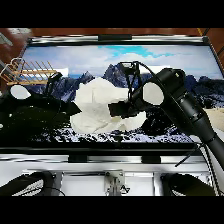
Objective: Fold the shirts.
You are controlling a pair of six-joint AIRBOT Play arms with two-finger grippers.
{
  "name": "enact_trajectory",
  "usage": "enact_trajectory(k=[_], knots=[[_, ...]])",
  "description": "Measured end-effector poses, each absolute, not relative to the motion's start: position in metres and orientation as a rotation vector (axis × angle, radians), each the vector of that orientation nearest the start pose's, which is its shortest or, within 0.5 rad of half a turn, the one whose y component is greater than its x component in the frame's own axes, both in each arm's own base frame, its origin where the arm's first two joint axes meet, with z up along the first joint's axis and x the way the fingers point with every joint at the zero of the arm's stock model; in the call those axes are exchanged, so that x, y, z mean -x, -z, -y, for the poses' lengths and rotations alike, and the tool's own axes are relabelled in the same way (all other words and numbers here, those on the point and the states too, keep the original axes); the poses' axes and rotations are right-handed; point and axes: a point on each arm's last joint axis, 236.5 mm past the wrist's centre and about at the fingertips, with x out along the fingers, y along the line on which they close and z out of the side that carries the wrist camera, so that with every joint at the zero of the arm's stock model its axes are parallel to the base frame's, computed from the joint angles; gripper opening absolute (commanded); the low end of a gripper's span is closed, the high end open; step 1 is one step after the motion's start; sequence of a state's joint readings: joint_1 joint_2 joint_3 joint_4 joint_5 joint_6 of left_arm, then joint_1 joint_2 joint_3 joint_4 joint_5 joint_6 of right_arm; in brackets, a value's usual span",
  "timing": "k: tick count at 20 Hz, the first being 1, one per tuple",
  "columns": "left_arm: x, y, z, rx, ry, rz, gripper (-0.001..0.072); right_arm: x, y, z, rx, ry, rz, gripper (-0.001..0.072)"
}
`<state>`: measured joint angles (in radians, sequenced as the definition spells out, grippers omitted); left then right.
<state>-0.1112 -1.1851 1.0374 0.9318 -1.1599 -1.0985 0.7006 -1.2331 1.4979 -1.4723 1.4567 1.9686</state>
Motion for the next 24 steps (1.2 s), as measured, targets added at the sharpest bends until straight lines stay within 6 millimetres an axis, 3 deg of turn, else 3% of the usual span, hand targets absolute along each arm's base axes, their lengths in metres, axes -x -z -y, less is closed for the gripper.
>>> enact_trajectory(k=[1, 2, 4, 5, 8, 10, 12, 15, 16, 17, 19, 21, 24], knots=[[-0.333, -0.045, 0.164, 0.119, 0.713, -1.158, 0.04, -0.276, -0.127, -0.263, 0.017, -0.446, -1.272, 0.0075], [-0.333, -0.049, 0.158, 0.106, 0.703, -1.163, 0.0276, -0.277, -0.128, -0.264, 0.015, -0.447, -1.268, 0.0075], [-0.342, -0.059, 0.133, 0.096, 0.629, -1.156, 0.028, -0.277, -0.128, -0.264, 0.014, -0.448, -1.268, 0.0075], [-0.354, -0.068, 0.113, 0.101, 0.565, -1.131, 0.0318, -0.277, -0.128, -0.265, 0.012, -0.45, -1.268, 0.0075], [-0.393, -0.101, 0.021, 0.167, 0.275, -1.018, 0.072, -0.277, -0.129, -0.266, 0.007, -0.455, -1.265, 0.0075], [-0.404, -0.119, -0.053, 0.227, 0.079, -0.945, 0.072, -0.278, -0.129, -0.267, 0.005, -0.456, -1.26, 0.0075], [-0.397, -0.125, -0.121, 0.288, -0.089, -0.91, 0.072, -0.281, -0.13, -0.267, 0.004, -0.454, -1.246, 0.0075], [-0.377, -0.114, -0.192, 0.386, -0.26, -0.911, 0.072, -0.285, -0.131, -0.267, 0.005, -0.45, -1.23, 0.0075], [-0.372, -0.109, -0.209, 0.407, -0.3, -0.913, 0.0693, -0.286, -0.131, -0.266, 0.008, -0.446, -1.227, 0.0075], [-0.37, -0.103, -0.225, 0.424, -0.332, -0.909, 0.0527, -0.287, -0.131, -0.266, 0.009, -0.445, -1.225, 0.0075], [-0.374, -0.092, -0.248, 0.422, -0.36, -0.904, 0.0529, -0.288, -0.131, -0.266, 0.009, -0.444, -1.219, 0.0075], [-0.383, -0.078, -0.269, 0.397, -0.372, -0.924, 0.0632, -0.289, -0.132, -0.265, 0.012, -0.44, -1.214, 0.0076], [-0.402, -0.063, -0.304, 0.344, -0.391, -0.952, 0.0635, -0.291, -0.132, -0.265, 0.009, -0.438, -1.206, 0.0075]])
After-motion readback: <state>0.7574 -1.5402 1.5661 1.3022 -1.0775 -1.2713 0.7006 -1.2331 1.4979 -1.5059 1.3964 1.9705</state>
